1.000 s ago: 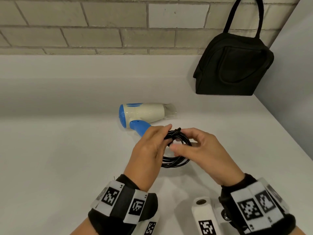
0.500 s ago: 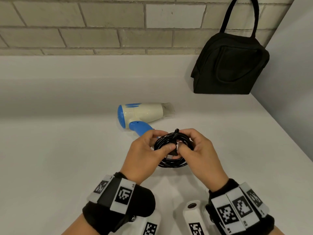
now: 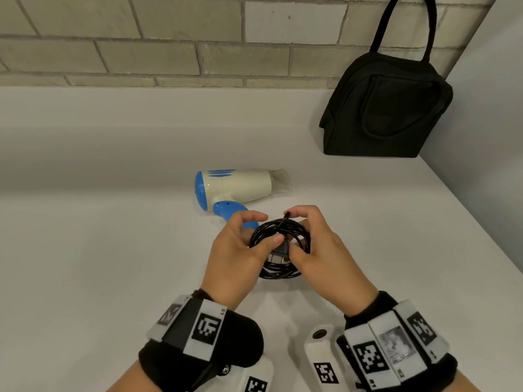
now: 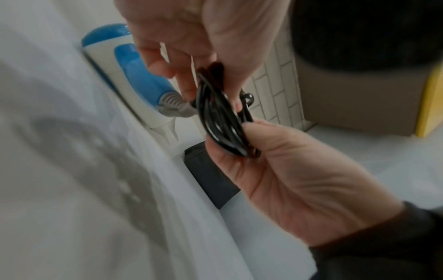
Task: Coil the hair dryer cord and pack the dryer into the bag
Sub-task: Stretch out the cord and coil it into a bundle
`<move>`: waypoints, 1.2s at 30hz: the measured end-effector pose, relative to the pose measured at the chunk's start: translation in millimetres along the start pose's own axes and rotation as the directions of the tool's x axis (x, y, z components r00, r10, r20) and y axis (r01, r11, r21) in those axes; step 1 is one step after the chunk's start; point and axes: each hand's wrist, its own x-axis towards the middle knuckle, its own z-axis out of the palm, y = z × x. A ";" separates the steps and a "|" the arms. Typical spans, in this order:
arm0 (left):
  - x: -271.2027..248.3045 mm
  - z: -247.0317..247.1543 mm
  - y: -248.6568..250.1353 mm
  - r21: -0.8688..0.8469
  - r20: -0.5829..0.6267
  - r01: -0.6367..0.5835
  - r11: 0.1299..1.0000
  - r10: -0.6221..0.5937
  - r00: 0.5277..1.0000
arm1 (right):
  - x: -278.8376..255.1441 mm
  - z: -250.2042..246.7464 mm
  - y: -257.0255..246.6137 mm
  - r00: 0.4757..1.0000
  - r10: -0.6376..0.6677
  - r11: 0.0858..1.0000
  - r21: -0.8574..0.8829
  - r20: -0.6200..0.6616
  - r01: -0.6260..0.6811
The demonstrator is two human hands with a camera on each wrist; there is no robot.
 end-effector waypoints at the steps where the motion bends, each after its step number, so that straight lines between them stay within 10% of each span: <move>1: 1.0 0.9 -0.4 0.029 -0.018 -0.017 0.999 0.017 1.000 | -1.2 4.6 1.4 0.999 -0.006 1.000 0.016 -0.048 0.007; 13: 5.8 8.0 12.0 -0.166 -0.055 0.034 0.986 -0.044 0.998 | -7.8 21.2 3.7 0.986 -0.093 0.980 0.165 -0.137 0.115; 22: 11.5 -13.6 4.4 -0.193 0.226 0.261 0.946 -0.217 0.950 | -13.4 2.8 19.3 0.987 -0.161 0.924 0.353 0.016 0.145; 30: 6.0 -18.0 8.8 -0.127 0.327 0.286 0.950 -0.232 0.916 | -11.4 -8.3 14.0 0.926 -0.378 0.874 -0.341 -0.026 0.347; 36: 4.2 -14.4 15.3 -0.082 0.268 0.100 0.992 -0.074 0.960 | -9.2 -10.8 6.8 0.879 -0.474 0.781 -0.486 -0.055 0.391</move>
